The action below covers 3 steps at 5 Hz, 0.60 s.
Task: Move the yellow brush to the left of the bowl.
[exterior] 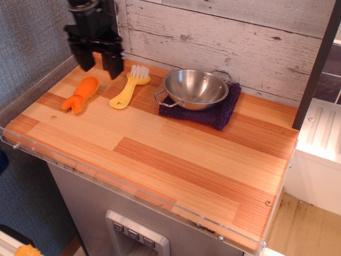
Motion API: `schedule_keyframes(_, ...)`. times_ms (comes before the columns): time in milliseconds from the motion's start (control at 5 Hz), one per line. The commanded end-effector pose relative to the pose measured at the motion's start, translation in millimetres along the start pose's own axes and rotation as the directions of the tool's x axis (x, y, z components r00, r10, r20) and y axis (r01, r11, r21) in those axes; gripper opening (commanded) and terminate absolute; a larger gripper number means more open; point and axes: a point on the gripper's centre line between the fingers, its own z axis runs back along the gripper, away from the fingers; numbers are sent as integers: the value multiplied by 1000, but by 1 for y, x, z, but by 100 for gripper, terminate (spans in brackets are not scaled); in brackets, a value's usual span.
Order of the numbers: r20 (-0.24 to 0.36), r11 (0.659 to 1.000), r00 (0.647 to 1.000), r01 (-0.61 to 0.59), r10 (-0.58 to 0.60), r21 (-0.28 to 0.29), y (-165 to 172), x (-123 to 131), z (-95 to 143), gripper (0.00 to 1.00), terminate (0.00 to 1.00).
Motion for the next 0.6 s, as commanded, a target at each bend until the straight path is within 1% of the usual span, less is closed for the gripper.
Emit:
schedule_keyframes(0,-9,999,1000,10,-10,48,26,-26,16,100,0)
schedule_keyframes(200,-9,999,1000,10,-10,48,26,-26,16,100,0)
schedule_keyframes(400,-9,999,1000,10,-10,48,26,-26,16,100,100)
